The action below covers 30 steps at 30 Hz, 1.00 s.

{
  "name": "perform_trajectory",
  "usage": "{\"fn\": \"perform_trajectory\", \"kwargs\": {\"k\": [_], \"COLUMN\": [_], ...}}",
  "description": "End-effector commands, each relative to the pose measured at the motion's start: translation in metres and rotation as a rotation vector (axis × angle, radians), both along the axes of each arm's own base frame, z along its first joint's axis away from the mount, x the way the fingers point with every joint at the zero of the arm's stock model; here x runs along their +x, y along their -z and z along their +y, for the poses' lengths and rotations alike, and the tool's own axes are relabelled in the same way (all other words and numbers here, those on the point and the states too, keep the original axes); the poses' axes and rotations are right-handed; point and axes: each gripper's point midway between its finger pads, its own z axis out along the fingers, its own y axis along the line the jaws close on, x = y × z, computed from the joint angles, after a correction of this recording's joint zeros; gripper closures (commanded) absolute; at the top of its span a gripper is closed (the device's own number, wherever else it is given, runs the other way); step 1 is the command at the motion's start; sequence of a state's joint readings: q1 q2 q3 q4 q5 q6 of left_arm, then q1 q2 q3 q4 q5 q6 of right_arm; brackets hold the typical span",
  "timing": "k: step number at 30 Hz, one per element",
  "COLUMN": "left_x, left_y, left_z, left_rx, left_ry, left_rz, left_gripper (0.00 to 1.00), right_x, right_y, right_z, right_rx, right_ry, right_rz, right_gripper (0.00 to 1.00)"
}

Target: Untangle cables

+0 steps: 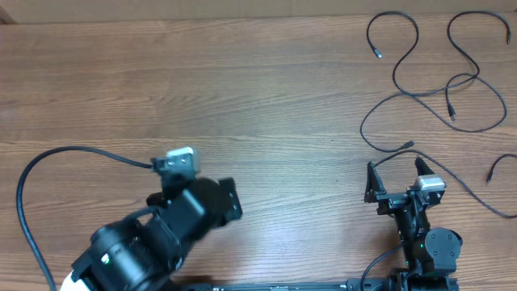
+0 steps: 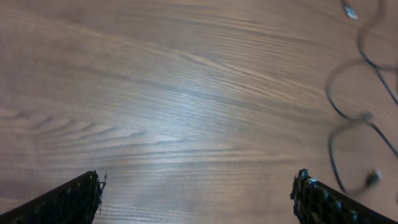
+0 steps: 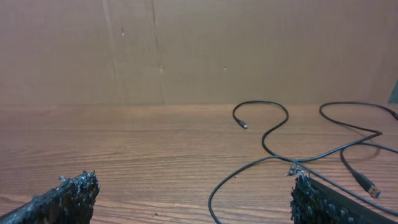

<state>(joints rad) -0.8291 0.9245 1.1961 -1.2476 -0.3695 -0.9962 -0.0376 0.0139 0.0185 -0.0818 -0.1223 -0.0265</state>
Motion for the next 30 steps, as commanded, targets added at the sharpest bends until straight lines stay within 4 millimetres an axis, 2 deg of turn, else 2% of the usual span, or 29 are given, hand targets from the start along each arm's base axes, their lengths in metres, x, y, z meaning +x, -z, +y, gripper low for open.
{"fn": "perform_trajectory", "kwargs": {"k": [1,6,8,12,15,22,25,30], "left_x": [-0.003,-0.014,-0.015,-0.016,-0.006,0.02,0.029,0.035], "left_y": [0.023,0.043,0.044,0.042,0.033,0.008,0.008,0.024], "left_z": [0.012,0.036,0.049,0.059,0.059,0.039,0.041,0.051], "left_rx": [-0.069,-0.136,-0.107,-0.053,-0.011,0.044,0.05,0.057], "left_ry": [-0.067,-0.153,-0.161,-0.087,0.001,0.252,0.244,0.197], "left_rz": [0.076,0.125,0.094,0.019,-0.1,-0.392,-0.448,-0.461], "left_gripper": [0.01,0.0,0.0,0.01,0.0,0.01,0.0,0.0], "right_x": [0.0,0.0,0.0,0.0,0.0,0.0,0.0,0.0], "right_y": [0.001,0.001,0.001,0.001,0.001,0.001,0.001,0.001], "right_z": [-0.001,-0.001,-0.001,-0.001,-0.001,-0.001,-0.001,-0.001], "right_rx": [-0.002,-0.002,-0.002,-0.002,-0.002,-0.002,-0.002,-0.002], "right_ry": [0.008,0.008,0.008,0.008,0.008,0.008,0.008,0.008], "right_rz": [-0.007,-0.007,-0.007,-0.007,-0.007,-0.007,-0.007,-0.007], "right_gripper": [0.0,0.0,0.0,0.0,0.0,0.0,0.0,0.0]}}
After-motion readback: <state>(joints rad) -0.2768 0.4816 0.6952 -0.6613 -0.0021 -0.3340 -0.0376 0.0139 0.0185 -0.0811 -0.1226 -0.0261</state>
